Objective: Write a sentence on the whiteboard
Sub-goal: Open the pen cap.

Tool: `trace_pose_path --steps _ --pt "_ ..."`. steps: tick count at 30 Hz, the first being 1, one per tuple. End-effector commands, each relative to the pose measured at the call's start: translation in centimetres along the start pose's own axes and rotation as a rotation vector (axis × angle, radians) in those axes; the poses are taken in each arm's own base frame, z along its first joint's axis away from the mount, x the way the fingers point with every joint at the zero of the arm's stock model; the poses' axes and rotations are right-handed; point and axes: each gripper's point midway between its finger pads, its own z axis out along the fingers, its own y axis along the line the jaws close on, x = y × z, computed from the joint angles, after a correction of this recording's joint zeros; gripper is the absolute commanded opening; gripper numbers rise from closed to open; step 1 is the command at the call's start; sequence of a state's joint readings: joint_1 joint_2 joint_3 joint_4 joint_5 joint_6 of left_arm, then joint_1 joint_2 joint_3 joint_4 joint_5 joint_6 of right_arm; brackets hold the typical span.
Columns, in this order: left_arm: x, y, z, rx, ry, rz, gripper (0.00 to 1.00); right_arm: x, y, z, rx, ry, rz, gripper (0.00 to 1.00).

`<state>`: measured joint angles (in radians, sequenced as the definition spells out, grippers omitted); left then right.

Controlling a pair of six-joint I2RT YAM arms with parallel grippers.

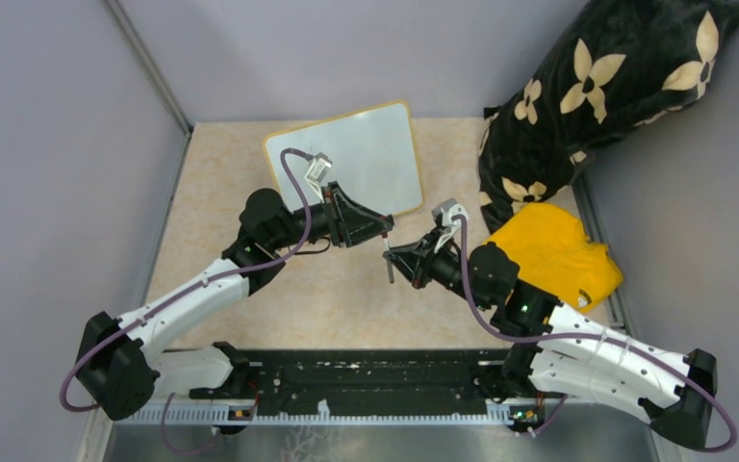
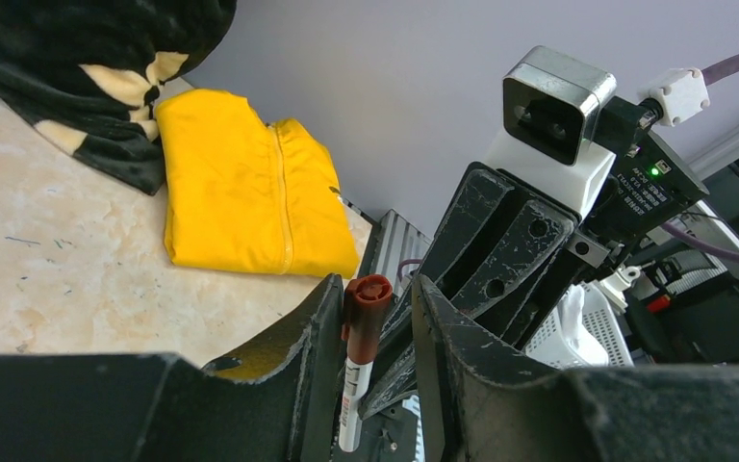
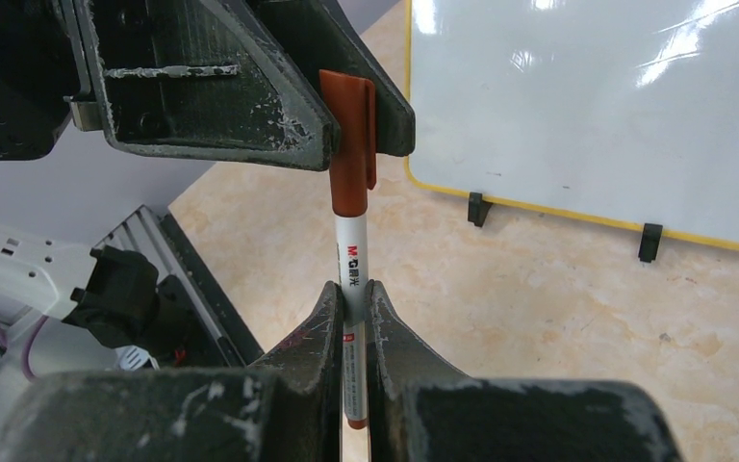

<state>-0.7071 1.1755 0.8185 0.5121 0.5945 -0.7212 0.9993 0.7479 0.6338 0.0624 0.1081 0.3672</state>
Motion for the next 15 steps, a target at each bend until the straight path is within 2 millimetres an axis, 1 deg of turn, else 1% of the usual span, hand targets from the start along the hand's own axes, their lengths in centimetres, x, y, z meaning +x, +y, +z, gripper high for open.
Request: trace_pose_path --steps 1,3,6,9,12,15 --pt "0.05 -0.81 -0.11 0.036 0.002 0.025 0.37 -2.50 1.07 0.11 -0.031 -0.068 -0.005 0.00" --pt "0.21 -0.68 -0.15 0.032 0.006 0.023 0.38 -2.57 1.11 0.12 -0.032 -0.070 -0.005 0.00" --pt "0.40 -0.45 -0.23 0.022 0.011 0.018 0.44 -2.66 1.16 0.11 -0.034 -0.072 -0.005 0.00" --pt "0.53 -0.38 -0.37 0.016 0.010 0.019 0.47 -2.62 1.16 0.13 -0.033 -0.069 -0.005 0.00" --pt "0.51 -0.39 -0.46 0.011 0.009 0.024 0.45 -2.61 1.19 0.11 -0.035 -0.068 -0.004 0.00" --pt "0.57 -0.26 -0.54 0.003 0.009 0.028 0.40 -2.64 1.20 0.09 -0.034 -0.069 -0.003 0.00"
